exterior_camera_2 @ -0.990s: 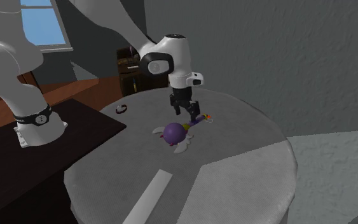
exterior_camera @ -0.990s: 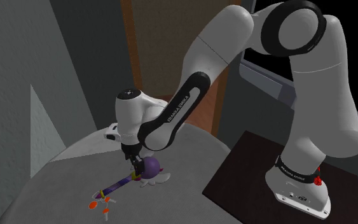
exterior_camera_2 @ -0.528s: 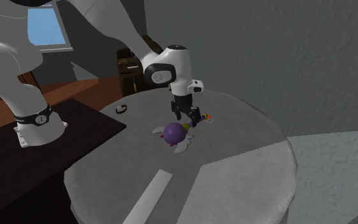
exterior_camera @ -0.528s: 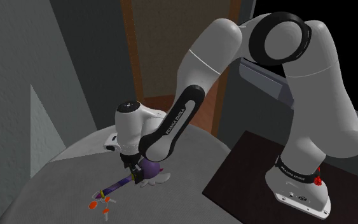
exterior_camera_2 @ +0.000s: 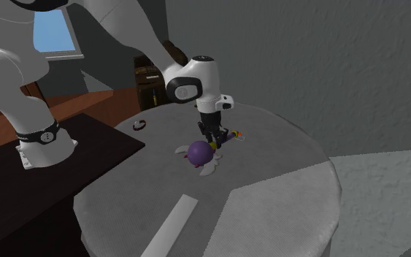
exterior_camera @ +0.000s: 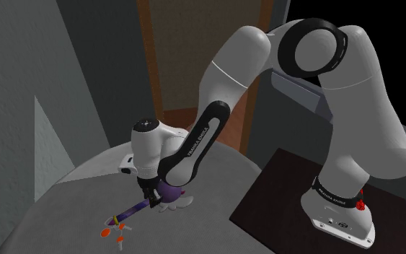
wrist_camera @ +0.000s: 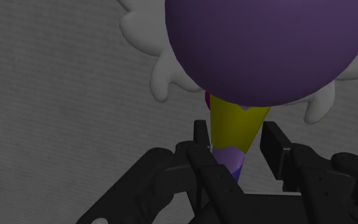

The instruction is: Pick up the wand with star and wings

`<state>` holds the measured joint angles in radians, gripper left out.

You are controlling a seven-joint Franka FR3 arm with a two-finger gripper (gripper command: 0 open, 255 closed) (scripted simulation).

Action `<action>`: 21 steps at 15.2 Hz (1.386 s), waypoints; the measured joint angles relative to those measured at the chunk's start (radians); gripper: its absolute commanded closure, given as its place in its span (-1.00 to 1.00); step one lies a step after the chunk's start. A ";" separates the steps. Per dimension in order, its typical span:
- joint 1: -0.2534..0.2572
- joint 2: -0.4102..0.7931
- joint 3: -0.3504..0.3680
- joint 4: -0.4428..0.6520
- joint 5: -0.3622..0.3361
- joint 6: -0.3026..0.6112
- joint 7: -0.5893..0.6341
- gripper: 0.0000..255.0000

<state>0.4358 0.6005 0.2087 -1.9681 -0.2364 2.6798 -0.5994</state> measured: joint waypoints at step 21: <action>-0.037 -0.149 0.049 -0.011 0.056 -0.138 -0.039 1.00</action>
